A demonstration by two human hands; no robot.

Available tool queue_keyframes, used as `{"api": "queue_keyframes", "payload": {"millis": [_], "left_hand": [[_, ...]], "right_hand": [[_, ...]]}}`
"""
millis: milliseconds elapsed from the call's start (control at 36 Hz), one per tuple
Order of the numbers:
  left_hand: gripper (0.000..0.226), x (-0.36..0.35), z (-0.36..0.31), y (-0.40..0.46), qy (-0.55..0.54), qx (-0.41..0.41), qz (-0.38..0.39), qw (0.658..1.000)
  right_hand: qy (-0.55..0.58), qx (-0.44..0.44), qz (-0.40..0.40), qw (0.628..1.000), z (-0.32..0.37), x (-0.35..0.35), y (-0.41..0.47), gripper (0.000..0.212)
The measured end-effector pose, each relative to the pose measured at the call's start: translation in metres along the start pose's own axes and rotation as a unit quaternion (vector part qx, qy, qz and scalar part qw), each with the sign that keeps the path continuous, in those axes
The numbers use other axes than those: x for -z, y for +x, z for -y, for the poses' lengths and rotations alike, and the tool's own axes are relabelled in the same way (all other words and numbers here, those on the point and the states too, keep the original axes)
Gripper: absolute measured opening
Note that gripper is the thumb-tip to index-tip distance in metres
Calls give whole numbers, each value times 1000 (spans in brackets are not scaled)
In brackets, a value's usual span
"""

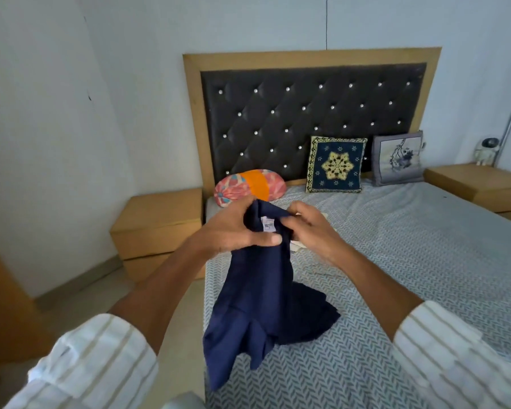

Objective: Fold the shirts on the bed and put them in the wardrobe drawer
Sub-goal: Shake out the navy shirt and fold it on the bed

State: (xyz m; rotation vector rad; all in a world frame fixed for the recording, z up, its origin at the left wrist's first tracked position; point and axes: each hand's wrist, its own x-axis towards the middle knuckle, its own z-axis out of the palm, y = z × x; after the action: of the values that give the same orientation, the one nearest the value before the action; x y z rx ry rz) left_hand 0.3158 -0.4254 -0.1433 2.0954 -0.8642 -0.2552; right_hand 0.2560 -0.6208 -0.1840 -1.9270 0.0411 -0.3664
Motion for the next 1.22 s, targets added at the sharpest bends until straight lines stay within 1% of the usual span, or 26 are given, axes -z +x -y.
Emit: {"api": "queue_keyframes", "payload": {"millis": [56, 83, 139, 167, 222, 278, 306, 361, 417, 444, 500, 556, 611, 639, 694, 722, 778, 861, 917, 972, 1056, 1111, 1139, 1167, 1194, 1222], "left_hand": [[79, 6, 5, 5, 115, 3, -13, 993], [78, 6, 6, 7, 153, 0, -22, 988], [75, 7, 3, 11, 205, -6, -67, 976], [69, 7, -2, 12, 220, -6, -96, 971], [49, 7, -11, 15, 227, 8, -160, 961], [36, 12, -13, 20, 215, 28, -199, 956], [36, 15, -12, 24, 204, 35, -209, 956], [42, 23, -9, 30, 164, 44, -227, 959], [45, 30, -8, 35, 119, 53, -249, 960], [45, 32, -8, 37, 101, 54, -258, 959], [47, 35, -10, 42, 82, 52, -272, 957], [49, 34, -12, 46, 56, 46, -279, 958], [48, 29, -14, 51, 18, 51, -280, 958], [45, 27, -14, 53, 5, 60, -284, 957], [39, 25, -10, 56, -8, 77, -288, 955], [36, 25, -8, 55, -3, 84, -286, 954], [37, 26, -5, 53, 46, 83, -279, 956], [47, 26, -3, 54, 144, 67, -277, 948], [41, 27, -1, 55, 188, 74, -277, 939], [33, 29, 0, 55, 204, 98, -272, 935], [34, 29, 4, 52, 176, 139, -264, 938], [35, 28, 3, 52, 121, 157, -261, 945], [36, 27, 3, 54, 64, 163, -260, 950], [36, 26, 2, 55, -18, 168, -255, 952], [34, 26, 0, 57, -103, 172, -251, 947], [30, 26, -1, 57, -158, 174, -253, 938]], "right_hand": [[-3, 42, -44, 998, 9, 7, 5, 12], [-13, 67, -62, 996, 15, 10, 7, 16], [-46, 116, -89, 988, 23, 17, 13, 21], [-70, 138, -98, 983, 26, 21, 17, 20], [-135, 160, -119, 971, 36, 31, 18, 16], [-178, 153, -125, 964, 44, 44, 18, 21], [-188, 142, -110, 966, 49, 52, 15, 26], [-206, 95, -46, 973, 49, 69, 14, 40], [-243, 21, 38, 969, 45, 84, 11, 42], [-276, -8, 79, 958, 43, 90, 9, 43], [-327, -58, 133, 934, 40, 99, 3, 33], [-345, -77, 135, 926, 36, 106, 2, 21], [-335, -84, 86, 935, 29, 113, 4, 22], [-302, -86, 54, 948, 26, 116, 5, 24], [-192, -97, -9, 977, 22, 121, 5, 23], [-138, -102, -33, 985, 21, 122, 3, 21], [-90, -105, -75, 988, 19, 124, 3, 20], [-97, -119, -103, 983, 14, 125, 3, 23], [-72, -143, -112, 981, 11, 123, 1, 28], [-58, -151, -115, 980, 8, 121, -1, 29], [-15, -159, -116, 980, 1, 120, -7, 28], [-5, -164, -112, 980, 0, 119, -10, 30], [-22, -169, -111, 979, 0, 119, -11, 31], [-43, -175, -103, 978, 1, 120, -12, 33], [-58, -178, -84, 979, 2, 123, -13, 36], [-58, -183, -58, 980, 3, 126, -14, 38]]}}
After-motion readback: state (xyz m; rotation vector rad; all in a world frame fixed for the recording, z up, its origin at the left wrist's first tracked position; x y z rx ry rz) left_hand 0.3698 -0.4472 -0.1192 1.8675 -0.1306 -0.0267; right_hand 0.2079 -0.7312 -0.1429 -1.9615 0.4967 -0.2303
